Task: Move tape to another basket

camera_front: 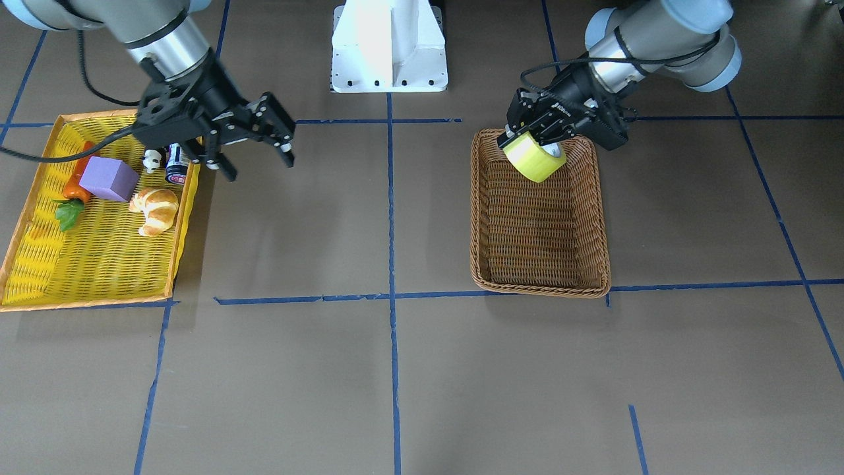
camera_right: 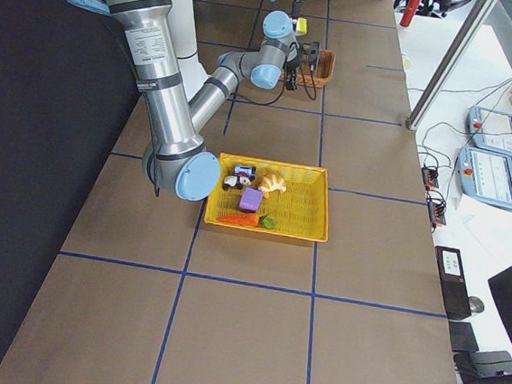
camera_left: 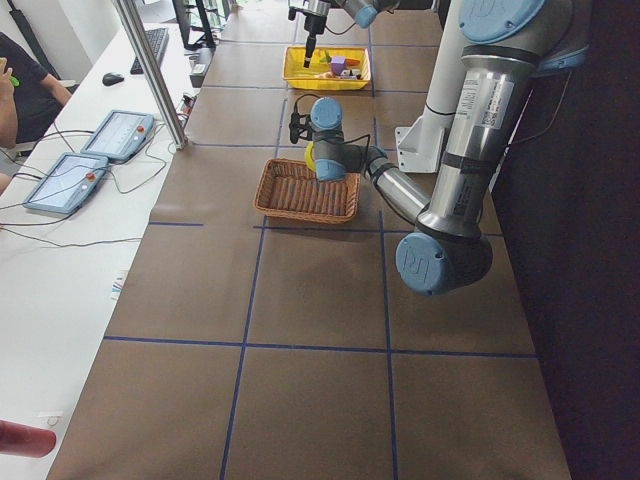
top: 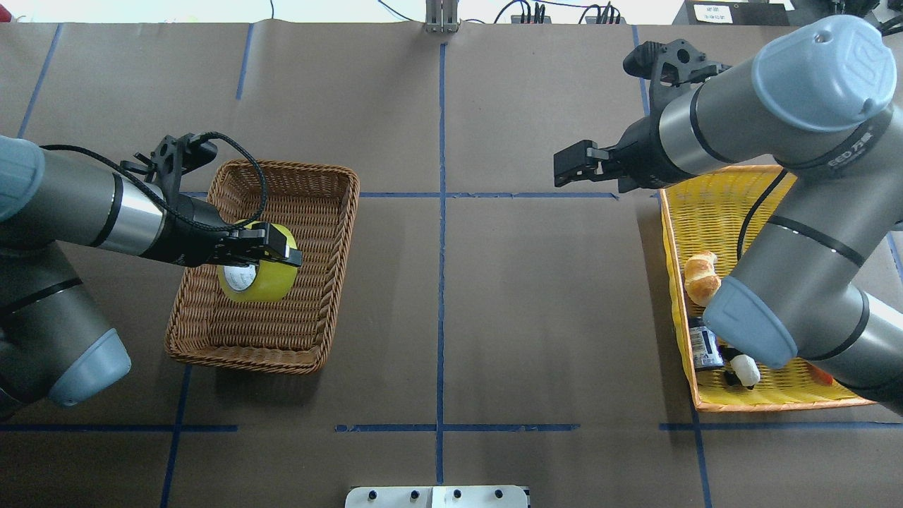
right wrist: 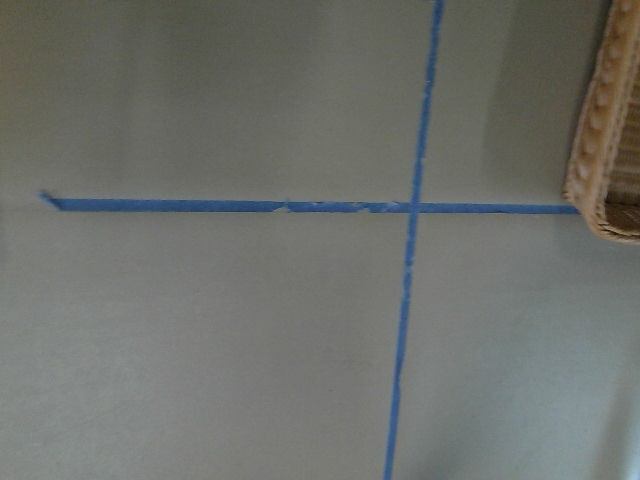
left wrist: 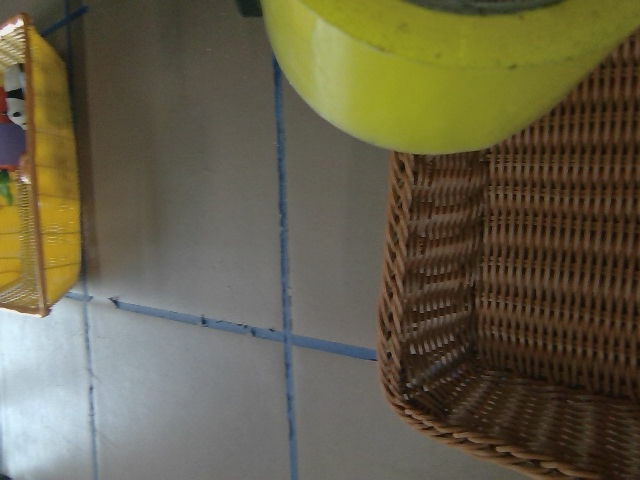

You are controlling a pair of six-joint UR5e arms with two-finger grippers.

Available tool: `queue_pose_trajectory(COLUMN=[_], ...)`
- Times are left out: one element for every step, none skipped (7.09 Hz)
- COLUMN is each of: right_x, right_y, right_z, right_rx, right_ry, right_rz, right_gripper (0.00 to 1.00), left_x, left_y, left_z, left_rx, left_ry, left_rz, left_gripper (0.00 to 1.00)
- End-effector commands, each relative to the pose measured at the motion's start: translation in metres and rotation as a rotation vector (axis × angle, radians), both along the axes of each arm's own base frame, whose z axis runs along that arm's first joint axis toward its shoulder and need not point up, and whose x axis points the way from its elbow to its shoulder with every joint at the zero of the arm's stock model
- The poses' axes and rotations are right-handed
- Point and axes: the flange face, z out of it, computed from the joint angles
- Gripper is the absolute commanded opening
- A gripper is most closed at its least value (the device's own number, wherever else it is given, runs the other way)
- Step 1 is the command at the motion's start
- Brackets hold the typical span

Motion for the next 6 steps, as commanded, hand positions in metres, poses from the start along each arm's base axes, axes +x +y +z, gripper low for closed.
queue_pose_trajectory(right_x=[0.034, 0.048, 0.063, 0.078, 0.098, 0.105], right_y=[-0.022, -0.032, -0.039, -0.043, -0.053, -0.053], right_z=[0.028, 0.037, 0.046, 0.059, 0.070, 0.082], right_rx=[0.008, 0.029, 0.043, 0.035, 0.026, 0.036], right_ry=[0.127, 0.180, 0.213, 0.216, 0.208, 0.213], right_rz=[-0.058, -0.090, -0.106, -0.118, -0.129, -0.156], right_gripper=[1.00, 1.00, 1.00, 1.00, 1.00, 1.00], left_x=[0.028, 0.034, 0.038, 0.043, 0.053, 0.061], left_y=[0.002, -0.001, -0.004, -0.009, -0.017, -0.023], left_z=[0.024, 0.034, 0.037, 0.034, 0.018, 0.000], left_rx=[0.062, 0.072, 0.085, 0.126, 0.157, 0.182], left_ry=[-0.180, -0.273, -0.338, -0.391, -0.448, -0.509], left_rz=[-0.017, 0.000, 0.012, 0.018, 0.042, 0.055], left_gripper=[0.00, 0.00, 0.00, 0.00, 0.00, 0.00])
